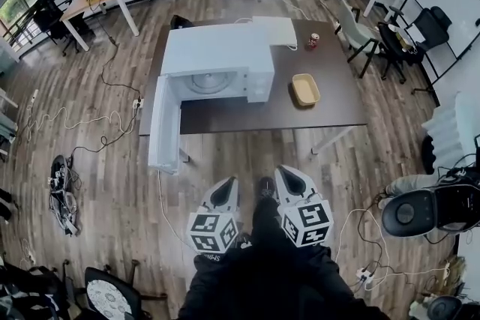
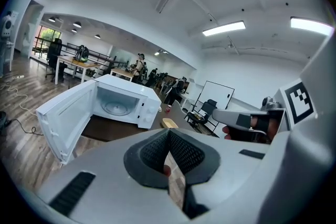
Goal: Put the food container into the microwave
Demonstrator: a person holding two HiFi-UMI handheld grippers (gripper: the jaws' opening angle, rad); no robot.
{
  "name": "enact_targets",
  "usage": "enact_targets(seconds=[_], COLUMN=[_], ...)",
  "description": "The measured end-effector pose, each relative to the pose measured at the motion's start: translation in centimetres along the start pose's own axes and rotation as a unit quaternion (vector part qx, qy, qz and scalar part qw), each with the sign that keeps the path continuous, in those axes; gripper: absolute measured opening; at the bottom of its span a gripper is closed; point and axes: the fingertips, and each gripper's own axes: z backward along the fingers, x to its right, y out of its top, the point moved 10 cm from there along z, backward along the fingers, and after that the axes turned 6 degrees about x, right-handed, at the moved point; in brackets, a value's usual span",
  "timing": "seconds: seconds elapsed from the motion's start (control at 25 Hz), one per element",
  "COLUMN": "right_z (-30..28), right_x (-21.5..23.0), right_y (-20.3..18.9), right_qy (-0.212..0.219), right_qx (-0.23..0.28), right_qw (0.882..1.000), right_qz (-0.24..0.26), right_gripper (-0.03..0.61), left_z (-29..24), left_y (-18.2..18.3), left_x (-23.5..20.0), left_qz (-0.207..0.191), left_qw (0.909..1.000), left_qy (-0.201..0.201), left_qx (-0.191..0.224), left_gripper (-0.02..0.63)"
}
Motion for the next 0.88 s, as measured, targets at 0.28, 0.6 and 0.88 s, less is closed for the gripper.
enact_targets(seconds=[0.28, 0.6, 0.88], right_z=[-6.7, -14.0, -18.4], right_x=[6.1, 14.8, 22.1], right_y=[1.6, 4.2, 4.3], right_qy=[0.015, 0.021, 0.019], right_qx=[-0.003, -0.014, -0.031], right_qw=[1.0, 1.0, 0.999], right_qz=[-0.006, -0.011, -0.032], right_gripper=[0.023, 0.023, 0.023], left_z=[-9.3, -21.9, -30.8], left_y=[3.0, 7.1, 8.0], left_x=[-0.2, 1.4, 2.9], left_qz=[-0.01, -0.029, -0.039], left_qw=[0.9999, 0.9993, 0.9983], left_qy=[-0.004, -0.014, -0.016], left_qx=[-0.01, -0.02, -0.039], left_gripper=[0.032, 0.032, 0.032])
